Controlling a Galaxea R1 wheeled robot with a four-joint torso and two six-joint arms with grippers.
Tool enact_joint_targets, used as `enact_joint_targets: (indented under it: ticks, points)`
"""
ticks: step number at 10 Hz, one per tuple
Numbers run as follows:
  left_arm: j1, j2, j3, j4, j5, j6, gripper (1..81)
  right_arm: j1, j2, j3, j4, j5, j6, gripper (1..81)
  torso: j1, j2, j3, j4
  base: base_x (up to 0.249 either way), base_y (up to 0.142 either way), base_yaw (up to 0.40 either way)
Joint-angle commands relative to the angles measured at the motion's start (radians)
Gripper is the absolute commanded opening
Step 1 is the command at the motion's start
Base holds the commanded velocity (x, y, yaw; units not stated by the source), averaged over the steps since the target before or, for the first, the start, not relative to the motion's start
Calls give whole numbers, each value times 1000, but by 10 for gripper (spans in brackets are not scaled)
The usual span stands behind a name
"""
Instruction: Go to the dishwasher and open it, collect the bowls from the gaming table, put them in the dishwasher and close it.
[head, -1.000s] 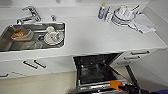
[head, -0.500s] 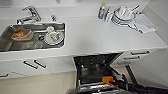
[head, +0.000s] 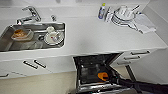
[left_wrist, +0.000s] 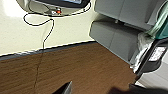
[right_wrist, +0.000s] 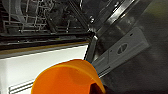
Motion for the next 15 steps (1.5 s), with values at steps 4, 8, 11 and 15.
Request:
enact_joint_targets:
  ticks: [4, 8, 11, 15]
  points:
    - [26, 1, -28, -43, 64, 0, 811, 92, -407, 245, 46, -306, 17, 811, 0, 0, 0, 0, 0, 0, 0]
    - [15, 13, -28, -54, 119, -2, 811, 112, -556, 402, 61, -315, 20, 811, 0, 0, 0, 0, 0, 0, 0]
    - [-13, 26, -28, -69, 220, -8, 811, 74, -689, 511, 59, -386, 24, 811, 0, 0, 0, 0, 0, 0, 0]
    - [-40, -3, -28, -103, 220, -32, 811, -145, -752, 520, 3, -377, 21, 811, 0, 0, 0, 0, 0, 0, 0]
